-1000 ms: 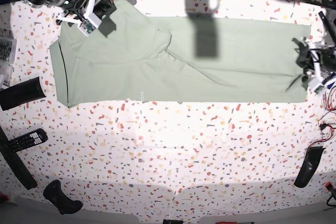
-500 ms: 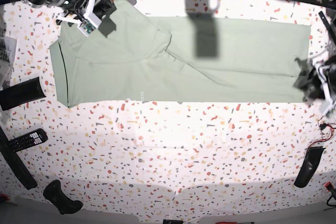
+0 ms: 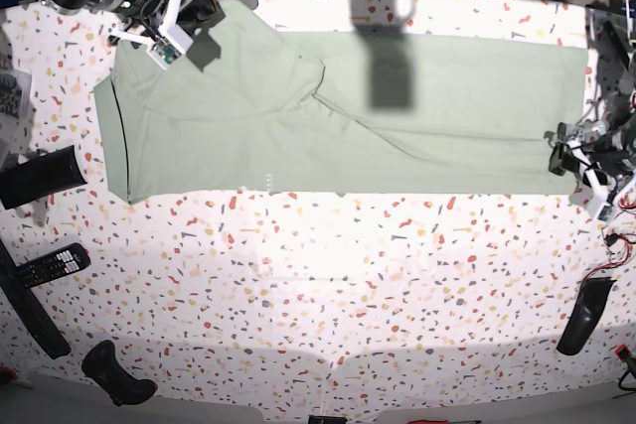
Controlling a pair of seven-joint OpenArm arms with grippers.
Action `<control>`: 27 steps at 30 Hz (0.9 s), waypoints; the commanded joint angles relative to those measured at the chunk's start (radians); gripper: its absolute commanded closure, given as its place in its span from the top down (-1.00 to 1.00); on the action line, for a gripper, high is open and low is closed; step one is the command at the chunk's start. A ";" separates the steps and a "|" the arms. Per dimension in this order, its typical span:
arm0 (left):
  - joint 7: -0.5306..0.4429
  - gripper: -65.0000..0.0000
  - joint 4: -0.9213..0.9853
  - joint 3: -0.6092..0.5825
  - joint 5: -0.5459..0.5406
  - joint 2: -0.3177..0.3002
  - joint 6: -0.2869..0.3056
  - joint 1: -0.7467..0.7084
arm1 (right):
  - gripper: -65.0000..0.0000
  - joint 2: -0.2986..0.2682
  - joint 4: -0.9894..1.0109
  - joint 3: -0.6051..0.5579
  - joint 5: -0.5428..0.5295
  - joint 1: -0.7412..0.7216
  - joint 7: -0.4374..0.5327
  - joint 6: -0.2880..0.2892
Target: Fold the T-shirt properly
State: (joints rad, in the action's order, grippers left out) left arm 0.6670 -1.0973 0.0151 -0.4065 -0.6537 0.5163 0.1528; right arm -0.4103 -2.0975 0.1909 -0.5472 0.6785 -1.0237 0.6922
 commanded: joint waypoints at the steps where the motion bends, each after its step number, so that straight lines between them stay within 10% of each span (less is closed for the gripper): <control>1: -0.009 0.18 -0.007 0.010 0.002 -0.023 -0.005 0.015 | -1.00 -0.008 -0.021 0.005 -0.011 0.001 0.010 0.006; 11: -0.010 0.17 -0.010 0.010 -0.074 -0.023 -0.005 0.014 | -1.00 -0.008 -0.021 0.005 -0.010 0.001 0.011 0.006; 19: -0.010 -0.44 -0.010 0.010 -0.074 -0.023 -0.005 0.013 | -1.00 -0.008 -0.021 0.005 -0.011 0.001 0.010 0.006; 27: -0.009 -0.46 -0.045 0.010 -0.074 -0.023 -0.005 0.013 | -1.00 -0.008 -0.021 0.005 -0.011 0.001 0.010 0.006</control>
State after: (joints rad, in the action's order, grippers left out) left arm 0.6746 -1.1233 0.0151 -0.4706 -0.6537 0.5125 0.1467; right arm -0.4103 -2.0975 0.1909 -0.5472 0.6788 -1.0264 0.6922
